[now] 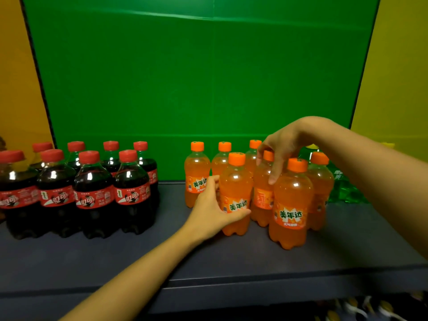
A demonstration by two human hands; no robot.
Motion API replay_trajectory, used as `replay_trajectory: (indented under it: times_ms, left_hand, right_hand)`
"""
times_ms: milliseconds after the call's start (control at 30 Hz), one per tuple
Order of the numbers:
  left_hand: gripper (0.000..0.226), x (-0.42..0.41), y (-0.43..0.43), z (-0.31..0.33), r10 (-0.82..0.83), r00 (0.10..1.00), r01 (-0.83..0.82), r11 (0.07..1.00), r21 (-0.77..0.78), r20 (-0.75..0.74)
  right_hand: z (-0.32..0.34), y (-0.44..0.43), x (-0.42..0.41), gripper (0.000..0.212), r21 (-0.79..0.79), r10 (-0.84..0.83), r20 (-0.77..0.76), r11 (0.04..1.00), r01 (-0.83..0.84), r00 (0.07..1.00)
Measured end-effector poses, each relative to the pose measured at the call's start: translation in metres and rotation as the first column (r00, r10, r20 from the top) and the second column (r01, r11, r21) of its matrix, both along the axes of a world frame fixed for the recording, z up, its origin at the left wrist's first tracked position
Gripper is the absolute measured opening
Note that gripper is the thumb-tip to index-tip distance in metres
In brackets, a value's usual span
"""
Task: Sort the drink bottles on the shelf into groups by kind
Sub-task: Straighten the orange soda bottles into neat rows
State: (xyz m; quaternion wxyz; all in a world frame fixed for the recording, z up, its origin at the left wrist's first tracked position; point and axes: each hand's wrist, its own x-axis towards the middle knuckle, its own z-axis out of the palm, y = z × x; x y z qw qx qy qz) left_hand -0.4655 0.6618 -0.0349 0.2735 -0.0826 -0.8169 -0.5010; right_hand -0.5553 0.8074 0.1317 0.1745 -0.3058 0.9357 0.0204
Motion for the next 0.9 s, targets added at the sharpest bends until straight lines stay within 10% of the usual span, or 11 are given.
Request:
replay_trajectory:
  times_ms: [533, 700, 900]
  left_hand:
    - [0.064, 0.04, -0.058, -0.006, 0.208, 0.978, -0.208, 0.977, 0.039, 0.007]
    - [0.064, 0.043, -0.059, -0.009, 0.217, 0.976, -0.217, 0.976, 0.02, 0.016]
    - [0.078, 0.041, -0.064, -0.01, 0.296, 0.955, -0.294, 0.954, -0.058, 0.025]
  right_hand:
    - [-0.018, -0.051, 0.029, 0.042, -0.235, 0.07, -0.117, 0.967, -0.096, 0.991]
    - [-0.044, -0.049, 0.044, 0.076, -0.28, -0.004, -0.481, 0.948, -0.15, 0.877]
    - [-0.101, -0.029, 0.06, 0.093, -0.606, -0.113, -0.271, 0.791, -0.078, 0.956]
